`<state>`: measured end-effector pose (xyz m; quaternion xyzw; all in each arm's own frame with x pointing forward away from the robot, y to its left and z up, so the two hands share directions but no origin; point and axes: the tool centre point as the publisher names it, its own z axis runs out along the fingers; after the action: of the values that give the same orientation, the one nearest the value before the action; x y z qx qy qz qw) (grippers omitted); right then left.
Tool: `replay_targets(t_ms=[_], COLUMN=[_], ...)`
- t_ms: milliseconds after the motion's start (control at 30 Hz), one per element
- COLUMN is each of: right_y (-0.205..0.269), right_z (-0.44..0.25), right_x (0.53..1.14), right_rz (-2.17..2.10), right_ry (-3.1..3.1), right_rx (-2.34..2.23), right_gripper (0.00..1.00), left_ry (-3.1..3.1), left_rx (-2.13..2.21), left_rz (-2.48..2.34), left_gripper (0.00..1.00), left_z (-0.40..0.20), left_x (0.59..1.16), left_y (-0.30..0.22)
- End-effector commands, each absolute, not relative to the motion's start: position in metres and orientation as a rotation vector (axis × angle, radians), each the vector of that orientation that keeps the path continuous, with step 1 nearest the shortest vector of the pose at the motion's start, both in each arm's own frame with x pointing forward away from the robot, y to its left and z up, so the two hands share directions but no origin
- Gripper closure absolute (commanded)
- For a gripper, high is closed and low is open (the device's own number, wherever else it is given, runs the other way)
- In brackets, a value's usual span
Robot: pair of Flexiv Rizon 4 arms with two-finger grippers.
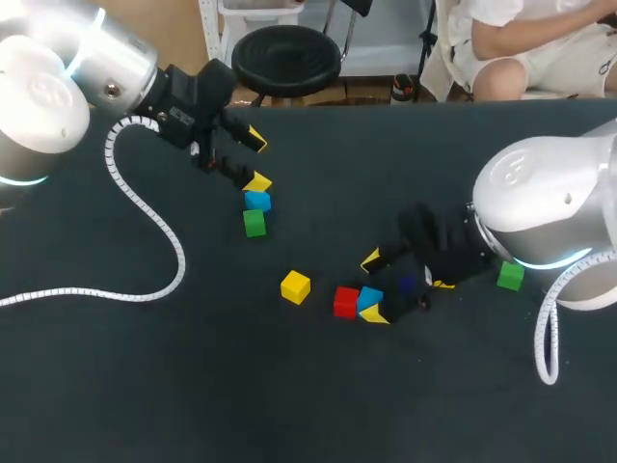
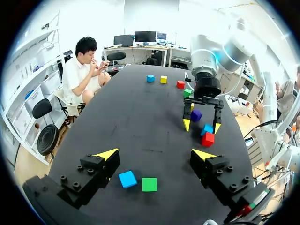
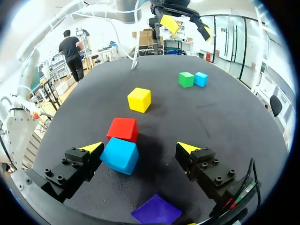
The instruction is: Place the blue cubes, place green cubes on the blue cubes, place the yellow cubes on the green cubes, then place the red cubes on the yellow cubes, and place purple cube on the red cubes.
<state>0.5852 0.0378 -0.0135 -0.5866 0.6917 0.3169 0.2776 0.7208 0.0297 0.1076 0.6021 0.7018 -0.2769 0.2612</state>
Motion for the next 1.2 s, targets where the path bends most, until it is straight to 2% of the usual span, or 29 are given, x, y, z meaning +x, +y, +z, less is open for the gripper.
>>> replay_targets(t_ms=[33,300,333,367,433,533,600,633,700,733,767,833,867,900,967,1033,1200], right_y=[0.037,0.037,0.036,0.036,0.037,0.036,0.036,0.035,0.034,0.035,0.035,0.034,0.034,0.034,0.034,0.037,0.043], right_z=[-0.017,-0.022,-0.022,-0.023,-0.025,-0.029,-0.034,-0.035,-0.037,-0.034,-0.031,-0.025,-0.022,-0.019,-0.015,-0.014,-0.015], right_x=[0.585,0.586,0.587,0.587,0.588,0.589,0.590,0.590,0.589,0.587,0.586,0.583,0.582,0.580,0.577,0.574,0.558], right_rz=[0.854,0.867,0.873,0.878,0.887,0.905,0.915,0.926,0.923,0.907,0.894,0.874,0.866,0.862,0.867,0.883,0.938], right_ry=[1.855,1.865,1.860,1.860,1.859,1.857,1.859,1.850,1.845,1.836,1.833,1.824,1.822,1.823,1.813,1.807,1.822], right_rx=[-1.569,-1.566,-1.563,-1.562,-1.564,-1.565,-1.566,-1.562,-1.567,-1.584,-1.602,-1.629,-1.642,-1.651,-1.662,-1.691,-1.714], right_gripper=[0.00,0.00,0.05,0.27,0.44,0.39,0.42,0.51,0.60,0.74,0.82,0.86,0.96,1.00,1.00,0.91,1.00], left_ry=[1.897,1.897,1.897,1.897,1.897,1.897,1.897,1.897,1.897,1.897,1.897,1.897,1.897,1.897,1.897,1.897,1.897], left_rx=[1.630,1.630,1.630,1.630,1.630,1.630,1.630,1.630,1.630,1.630,1.630,1.630,1.630,1.630,1.630,1.630,1.630], left_rz=[-0.749,-0.749,-0.749,-0.749,-0.749,-0.749,-0.749,-0.749,-0.749,-0.749,-0.749,-0.749,-0.749,-0.749,-0.749,-0.749,-0.749], left_gripper=[0.00,0.00,0.00,0.00,0.00,0.00,0.00,0.00,0.00,0.00,0.00,0.00,0.00,0.00,0.00,0.00,0.00], left_z=[0.107,0.107,0.107,0.107,0.107,0.107,0.107,0.107,0.107,0.107,0.107,0.107,0.107,0.107,0.107,0.107,0.107], left_x=[0.720,0.720,0.720,0.720,0.720,0.720,0.720,0.720,0.720,0.720,0.720,0.720,0.720,0.720,0.720,0.720,0.720], left_y=[0.031,0.031,0.031,0.031,0.031,0.031,0.031,0.031,0.031,0.031,0.031,0.031,0.031,0.031,0.031,0.031,0.031])
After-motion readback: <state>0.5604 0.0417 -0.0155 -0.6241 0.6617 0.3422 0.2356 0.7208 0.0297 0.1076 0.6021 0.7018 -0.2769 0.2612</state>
